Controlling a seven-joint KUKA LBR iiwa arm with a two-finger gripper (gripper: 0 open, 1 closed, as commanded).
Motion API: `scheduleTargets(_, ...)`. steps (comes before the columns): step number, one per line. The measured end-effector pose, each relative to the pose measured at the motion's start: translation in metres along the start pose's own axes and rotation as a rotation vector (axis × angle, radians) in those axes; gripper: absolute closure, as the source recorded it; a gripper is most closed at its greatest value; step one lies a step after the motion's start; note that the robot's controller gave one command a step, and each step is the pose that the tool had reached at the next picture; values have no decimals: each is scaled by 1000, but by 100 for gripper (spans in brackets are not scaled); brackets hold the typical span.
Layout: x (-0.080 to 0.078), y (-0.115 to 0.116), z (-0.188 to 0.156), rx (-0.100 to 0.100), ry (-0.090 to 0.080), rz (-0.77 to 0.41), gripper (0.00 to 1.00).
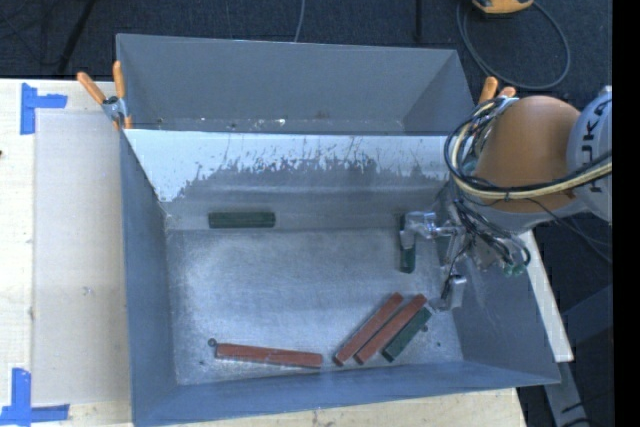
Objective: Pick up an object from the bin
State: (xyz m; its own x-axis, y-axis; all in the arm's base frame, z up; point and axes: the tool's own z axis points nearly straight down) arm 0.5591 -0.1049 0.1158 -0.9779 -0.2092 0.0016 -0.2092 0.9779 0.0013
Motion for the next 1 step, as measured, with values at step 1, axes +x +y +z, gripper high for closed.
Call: scheduleTargets(1,12,12,33,1,-2,-193,0)
